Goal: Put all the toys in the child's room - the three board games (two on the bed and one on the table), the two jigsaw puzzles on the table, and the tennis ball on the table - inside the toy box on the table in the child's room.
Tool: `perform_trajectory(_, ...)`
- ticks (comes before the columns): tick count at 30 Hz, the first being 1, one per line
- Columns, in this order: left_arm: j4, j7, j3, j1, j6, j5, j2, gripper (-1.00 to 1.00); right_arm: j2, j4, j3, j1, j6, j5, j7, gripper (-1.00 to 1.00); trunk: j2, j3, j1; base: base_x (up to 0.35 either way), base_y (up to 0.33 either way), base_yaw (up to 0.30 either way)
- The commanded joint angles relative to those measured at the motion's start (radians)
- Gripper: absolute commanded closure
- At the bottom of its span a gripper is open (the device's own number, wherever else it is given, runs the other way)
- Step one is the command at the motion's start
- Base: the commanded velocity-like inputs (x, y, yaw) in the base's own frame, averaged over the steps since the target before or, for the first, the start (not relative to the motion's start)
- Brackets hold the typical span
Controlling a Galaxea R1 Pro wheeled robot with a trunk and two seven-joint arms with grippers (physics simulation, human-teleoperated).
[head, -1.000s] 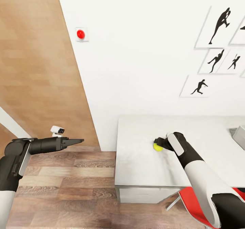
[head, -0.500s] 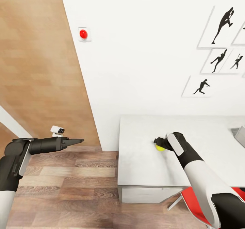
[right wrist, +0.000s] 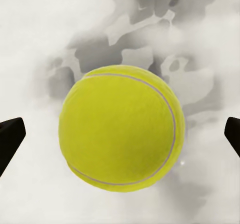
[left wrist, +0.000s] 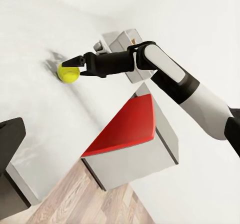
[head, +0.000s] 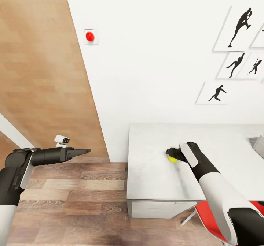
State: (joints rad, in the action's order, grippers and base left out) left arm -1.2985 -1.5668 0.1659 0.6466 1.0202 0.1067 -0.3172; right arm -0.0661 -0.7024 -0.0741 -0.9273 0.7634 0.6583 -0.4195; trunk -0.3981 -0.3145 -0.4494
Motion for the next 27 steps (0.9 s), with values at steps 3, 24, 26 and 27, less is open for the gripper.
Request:
perform_trajectory(3, 0.000, -0.004, 0.000, 0.001, 0.011, -0.001, 0.000, -1.00, -0.001, -0.001, -0.006, -0.001, 0.001, 0.010, -0.010, 1.00, -0.002, -0.002, -0.001, 0.000, 0.000, 0.000)
perform_trajectory(24, 0.000, -0.004, 0.000, 0.001, 0.011, 0.000, 0.000, -1.00, -0.002, -0.002, -0.006, 0.002, 0.001, 0.010, -0.008, 1.00, -0.002, -0.002, -0.001, 0.000, 0.000, 0.000)
perform_trajectory(26, 0.000, -0.004, 0.000, 0.001, 0.011, 0.000, 0.000, -1.00, -0.001, -0.002, -0.006, 0.002, 0.001, 0.010, -0.008, 1.00, -0.002, -0.002, -0.001, 0.000, 0.000, 0.000)
perform_trajectory(27, 0.000, -0.004, 0.000, 0.001, 0.011, 0.000, 0.000, -1.00, -0.001, -0.004, -0.006, 0.002, 0.001, 0.010, -0.008, 1.00, -0.002, -0.002, -0.001, 0.000, 0.000, 0.000)
